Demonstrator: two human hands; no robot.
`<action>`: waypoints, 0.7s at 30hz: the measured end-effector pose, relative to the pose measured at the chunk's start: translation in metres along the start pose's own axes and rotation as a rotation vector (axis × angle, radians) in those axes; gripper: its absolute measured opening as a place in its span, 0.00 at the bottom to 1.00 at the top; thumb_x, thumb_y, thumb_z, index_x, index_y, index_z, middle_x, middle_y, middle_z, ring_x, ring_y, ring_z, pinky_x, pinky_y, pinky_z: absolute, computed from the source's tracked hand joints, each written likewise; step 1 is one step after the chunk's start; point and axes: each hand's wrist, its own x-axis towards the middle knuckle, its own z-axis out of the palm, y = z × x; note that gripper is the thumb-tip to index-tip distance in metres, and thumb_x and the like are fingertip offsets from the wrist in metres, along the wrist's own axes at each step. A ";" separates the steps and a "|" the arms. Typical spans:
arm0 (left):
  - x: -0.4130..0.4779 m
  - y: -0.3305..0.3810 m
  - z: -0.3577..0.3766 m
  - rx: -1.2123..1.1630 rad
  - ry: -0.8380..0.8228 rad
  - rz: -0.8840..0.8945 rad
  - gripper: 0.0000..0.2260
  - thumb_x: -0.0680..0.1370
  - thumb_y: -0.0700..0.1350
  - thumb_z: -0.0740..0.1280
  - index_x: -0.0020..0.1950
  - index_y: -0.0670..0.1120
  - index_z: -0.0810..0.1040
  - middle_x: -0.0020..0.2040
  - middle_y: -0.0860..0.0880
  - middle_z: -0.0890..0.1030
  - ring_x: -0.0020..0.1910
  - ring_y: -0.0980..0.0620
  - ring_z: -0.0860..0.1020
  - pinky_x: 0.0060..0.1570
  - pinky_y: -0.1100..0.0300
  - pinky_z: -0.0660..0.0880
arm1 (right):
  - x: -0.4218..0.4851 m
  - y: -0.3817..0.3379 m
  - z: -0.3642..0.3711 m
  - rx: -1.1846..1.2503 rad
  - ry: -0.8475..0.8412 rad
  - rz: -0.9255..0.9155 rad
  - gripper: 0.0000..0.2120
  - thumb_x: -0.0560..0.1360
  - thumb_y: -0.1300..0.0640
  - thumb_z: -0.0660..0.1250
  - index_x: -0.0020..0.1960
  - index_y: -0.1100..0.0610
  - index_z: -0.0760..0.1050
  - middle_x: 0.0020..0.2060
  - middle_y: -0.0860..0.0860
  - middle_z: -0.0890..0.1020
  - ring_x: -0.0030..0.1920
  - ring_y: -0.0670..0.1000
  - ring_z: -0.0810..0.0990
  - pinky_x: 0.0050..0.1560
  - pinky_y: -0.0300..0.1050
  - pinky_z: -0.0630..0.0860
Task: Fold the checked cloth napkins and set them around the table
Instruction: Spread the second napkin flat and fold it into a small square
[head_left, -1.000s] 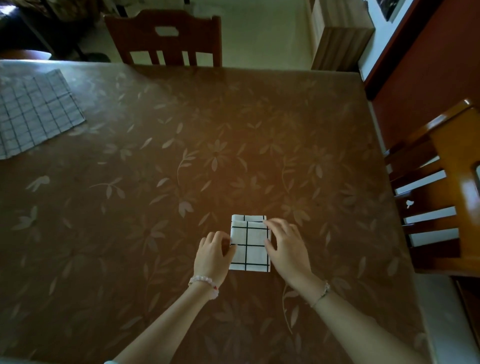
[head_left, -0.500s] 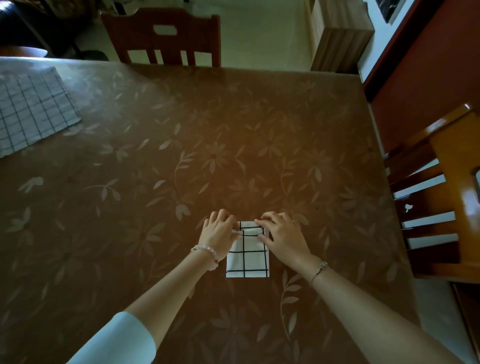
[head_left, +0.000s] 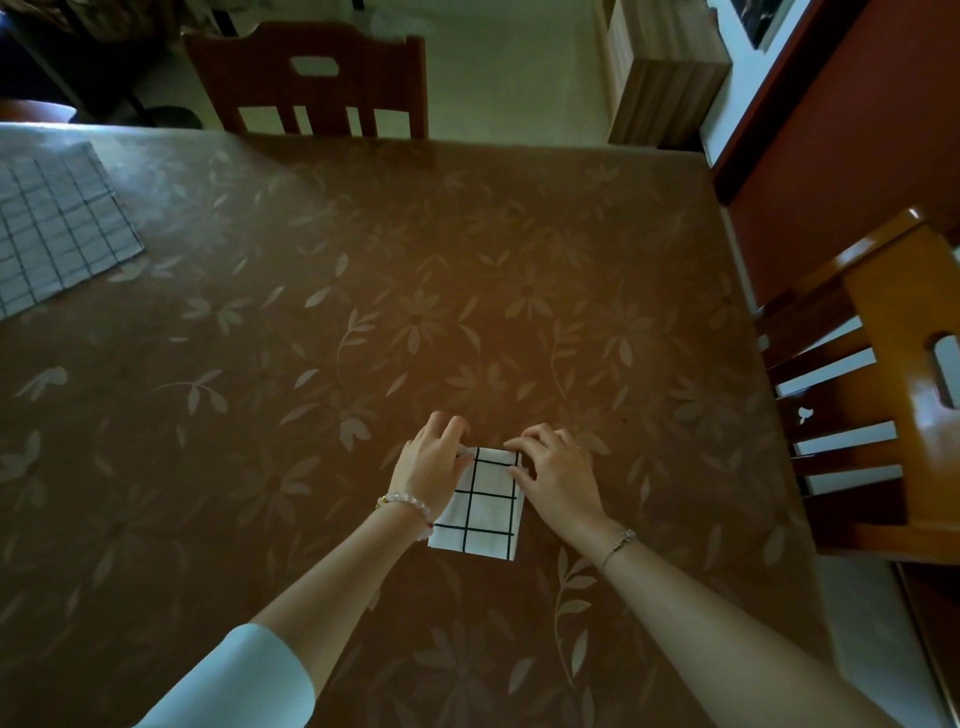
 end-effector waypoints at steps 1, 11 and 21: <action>0.000 0.000 0.001 -0.021 0.003 -0.021 0.11 0.77 0.44 0.65 0.58 0.43 0.72 0.54 0.48 0.72 0.50 0.49 0.76 0.47 0.56 0.74 | 0.000 -0.001 0.000 0.010 0.004 0.025 0.15 0.75 0.53 0.65 0.61 0.50 0.75 0.54 0.45 0.74 0.57 0.48 0.69 0.55 0.42 0.64; -0.011 -0.004 0.002 -0.153 0.003 0.013 0.06 0.76 0.43 0.67 0.50 0.42 0.78 0.49 0.49 0.75 0.46 0.52 0.74 0.45 0.63 0.72 | -0.045 -0.013 0.009 0.120 0.044 0.222 0.18 0.76 0.54 0.64 0.65 0.52 0.69 0.57 0.47 0.73 0.58 0.48 0.71 0.56 0.45 0.73; -0.045 0.013 0.005 -0.151 0.080 -0.309 0.13 0.77 0.44 0.65 0.59 0.41 0.71 0.55 0.45 0.73 0.52 0.48 0.72 0.51 0.58 0.72 | -0.053 -0.012 0.016 0.105 0.061 0.278 0.17 0.74 0.54 0.67 0.62 0.51 0.71 0.54 0.46 0.74 0.57 0.48 0.72 0.47 0.39 0.74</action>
